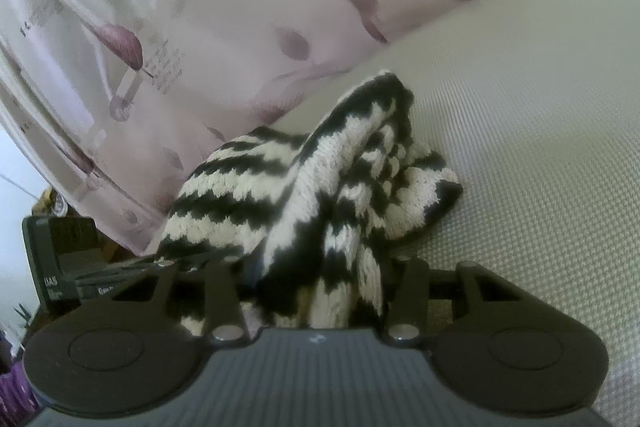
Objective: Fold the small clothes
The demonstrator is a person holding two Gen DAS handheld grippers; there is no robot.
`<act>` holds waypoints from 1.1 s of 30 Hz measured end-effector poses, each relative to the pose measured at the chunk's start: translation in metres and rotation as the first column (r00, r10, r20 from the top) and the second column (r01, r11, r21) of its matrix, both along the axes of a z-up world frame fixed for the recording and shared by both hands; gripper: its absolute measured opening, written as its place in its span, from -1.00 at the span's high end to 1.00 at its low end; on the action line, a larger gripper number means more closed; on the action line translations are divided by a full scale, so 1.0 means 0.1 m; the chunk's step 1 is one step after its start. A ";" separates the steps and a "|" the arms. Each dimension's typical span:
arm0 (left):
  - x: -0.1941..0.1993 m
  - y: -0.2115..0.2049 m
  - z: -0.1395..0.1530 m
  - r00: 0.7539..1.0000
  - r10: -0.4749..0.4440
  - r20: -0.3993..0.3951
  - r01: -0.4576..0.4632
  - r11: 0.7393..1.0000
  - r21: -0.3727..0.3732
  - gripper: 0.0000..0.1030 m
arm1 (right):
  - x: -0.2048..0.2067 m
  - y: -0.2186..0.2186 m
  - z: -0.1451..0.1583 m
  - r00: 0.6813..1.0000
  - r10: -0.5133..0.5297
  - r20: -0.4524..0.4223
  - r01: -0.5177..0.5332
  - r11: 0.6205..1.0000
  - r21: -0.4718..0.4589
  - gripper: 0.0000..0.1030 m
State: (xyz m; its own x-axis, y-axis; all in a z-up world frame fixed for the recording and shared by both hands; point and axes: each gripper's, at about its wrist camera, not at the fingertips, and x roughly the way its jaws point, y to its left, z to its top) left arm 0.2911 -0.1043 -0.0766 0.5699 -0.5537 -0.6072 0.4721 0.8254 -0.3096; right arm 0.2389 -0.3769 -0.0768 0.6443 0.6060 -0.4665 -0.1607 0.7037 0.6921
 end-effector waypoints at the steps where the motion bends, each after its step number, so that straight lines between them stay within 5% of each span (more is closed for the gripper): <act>1: -0.01 0.00 0.01 1.000 -0.001 0.002 0.001 1.000 0.001 -0.41 | -0.01 0.00 0.00 1.000 -0.006 -0.003 0.006 1.000 0.011 0.11; 20: 0.00 0.08 0.13 1.000 -0.006 -0.017 0.007 1.000 0.007 -0.36 | -0.03 0.00 0.02 0.999 -0.032 -0.040 0.033 0.999 0.022 0.12; 25: 0.02 0.08 0.15 1.000 -0.002 -0.017 0.002 1.000 0.009 -0.36 | 0.07 -0.03 -0.03 0.995 -0.019 -0.096 0.022 0.999 0.036 -0.16; 28: 0.01 0.07 0.16 1.000 0.003 -0.018 -0.003 1.000 0.010 -0.36 | 0.10 -0.02 -0.08 0.995 -0.009 -0.104 0.015 0.998 0.053 -0.16; 33: -0.02 0.06 0.16 1.000 0.014 -0.010 -0.014 1.000 0.009 -0.36 | 0.05 0.03 -0.02 0.999 -0.002 -0.050 0.003 1.000 0.015 0.13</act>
State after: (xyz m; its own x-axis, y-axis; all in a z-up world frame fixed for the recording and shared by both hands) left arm 0.2894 -0.0987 -0.0603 0.5715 -0.5404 -0.6176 0.4579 0.8345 -0.3065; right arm 0.2443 -0.3738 -0.0787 0.6218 0.6116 -0.4892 -0.1238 0.6935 0.7097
